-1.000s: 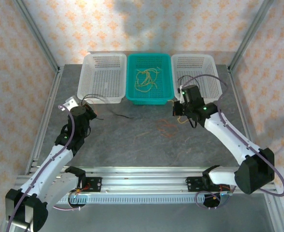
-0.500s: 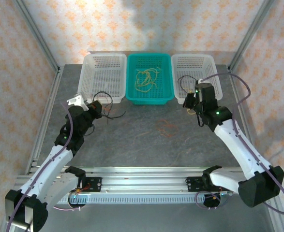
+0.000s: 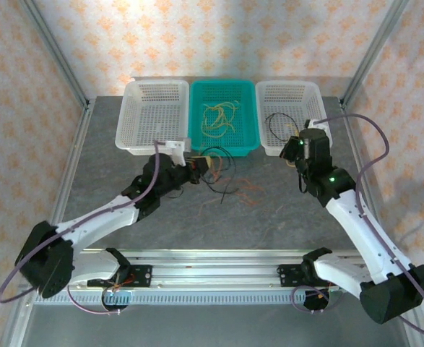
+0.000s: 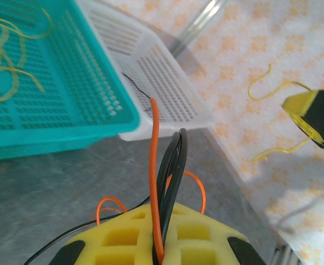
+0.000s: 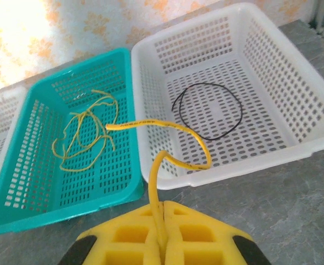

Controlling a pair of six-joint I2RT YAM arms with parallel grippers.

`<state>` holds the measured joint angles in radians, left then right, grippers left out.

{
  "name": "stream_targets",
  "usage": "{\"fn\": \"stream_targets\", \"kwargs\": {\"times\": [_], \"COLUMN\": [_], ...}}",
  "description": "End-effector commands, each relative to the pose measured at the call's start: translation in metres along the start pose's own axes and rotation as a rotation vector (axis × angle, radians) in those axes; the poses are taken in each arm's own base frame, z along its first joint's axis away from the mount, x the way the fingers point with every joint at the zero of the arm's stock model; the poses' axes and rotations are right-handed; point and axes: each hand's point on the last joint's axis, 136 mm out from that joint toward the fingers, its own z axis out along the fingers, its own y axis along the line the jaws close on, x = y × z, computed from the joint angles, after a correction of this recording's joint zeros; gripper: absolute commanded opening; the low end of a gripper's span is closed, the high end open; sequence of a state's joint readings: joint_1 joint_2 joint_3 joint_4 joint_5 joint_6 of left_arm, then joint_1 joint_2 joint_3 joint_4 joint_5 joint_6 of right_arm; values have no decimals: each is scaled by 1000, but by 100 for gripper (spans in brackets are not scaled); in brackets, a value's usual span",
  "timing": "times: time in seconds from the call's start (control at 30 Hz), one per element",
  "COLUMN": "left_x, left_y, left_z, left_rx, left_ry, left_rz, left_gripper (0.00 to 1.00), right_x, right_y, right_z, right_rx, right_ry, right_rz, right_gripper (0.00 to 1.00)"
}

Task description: Untangle the cables

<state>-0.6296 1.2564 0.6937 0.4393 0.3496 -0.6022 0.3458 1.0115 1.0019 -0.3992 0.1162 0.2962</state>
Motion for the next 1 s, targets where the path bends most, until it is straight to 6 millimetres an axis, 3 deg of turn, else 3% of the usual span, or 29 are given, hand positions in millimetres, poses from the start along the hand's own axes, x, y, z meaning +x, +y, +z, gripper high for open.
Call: {"fn": "stream_targets", "kwargs": {"times": [0.0,0.07,0.23,0.33,0.43,0.57,0.67,0.87,0.97], "left_x": [-14,2,41,63,72,59,46,15,-7], "left_y": [-51,-46,9,33,44,45,48,42,43], "left_z": [21,39,70,74,70,52,36,0,-15], "left_rx": [194,178,-7,-83,-122,-152,-202,-238,-254], "left_ry": [-53,-20,60,109,128,65,17,-102,-185], "left_rz": [-21,-40,-72,-83,-79,-66,-48,-10,-7], "left_gripper": [0,0,2,28,43,71,85,88,88], "right_x": [-17,-19,-7,2,7,15,23,28,26], "right_y": [-18,-21,-3,18,38,43,39,81,91], "right_z": [-7,-8,-3,-2,-7,-7,-6,-23,-12], "right_rx": [90,103,-17,-151,-267,-294,-275,-534,-549], "right_ry": [-92,-108,-78,-48,-10,33,66,89,109], "right_rz": [61,74,72,67,65,60,33,-86,-102], "right_gripper": [0,0,0,0,0,0,0,0,0]}}
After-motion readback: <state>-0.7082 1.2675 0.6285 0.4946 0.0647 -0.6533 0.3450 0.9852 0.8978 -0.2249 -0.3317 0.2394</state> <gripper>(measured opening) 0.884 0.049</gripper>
